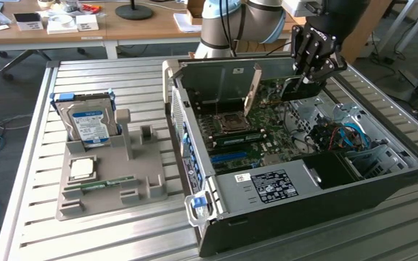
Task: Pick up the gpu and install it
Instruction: 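Insert the gpu into the slot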
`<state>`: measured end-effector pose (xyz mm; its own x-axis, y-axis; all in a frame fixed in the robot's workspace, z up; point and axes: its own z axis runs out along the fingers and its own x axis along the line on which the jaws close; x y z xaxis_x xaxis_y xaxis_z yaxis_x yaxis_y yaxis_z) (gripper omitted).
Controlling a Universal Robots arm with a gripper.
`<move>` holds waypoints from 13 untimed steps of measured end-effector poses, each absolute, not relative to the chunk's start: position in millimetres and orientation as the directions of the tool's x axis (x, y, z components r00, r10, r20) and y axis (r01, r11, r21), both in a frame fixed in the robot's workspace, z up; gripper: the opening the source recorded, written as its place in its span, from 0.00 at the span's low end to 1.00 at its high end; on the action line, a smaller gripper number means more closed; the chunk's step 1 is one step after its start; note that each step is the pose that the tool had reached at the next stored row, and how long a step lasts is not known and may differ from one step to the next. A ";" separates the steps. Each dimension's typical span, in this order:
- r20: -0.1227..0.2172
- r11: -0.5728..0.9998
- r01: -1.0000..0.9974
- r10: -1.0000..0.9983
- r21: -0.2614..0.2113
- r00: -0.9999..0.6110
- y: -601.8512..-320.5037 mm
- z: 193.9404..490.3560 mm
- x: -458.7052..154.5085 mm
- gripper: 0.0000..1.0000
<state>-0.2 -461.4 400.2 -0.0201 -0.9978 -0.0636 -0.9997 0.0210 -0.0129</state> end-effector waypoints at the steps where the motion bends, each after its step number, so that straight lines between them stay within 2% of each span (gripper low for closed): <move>1: -0.064 0.021 -1.000 -0.998 -0.013 -0.020 -461.4 400.2 -0.2 0.27; 13: -0.064 0.021 -1.000 -0.998 -0.013 -0.020 -461.4 400.0 -5.6 0.27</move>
<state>-5.6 -461.4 400.0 -0.0201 -0.9978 -0.0636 -0.9997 0.0210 -0.0128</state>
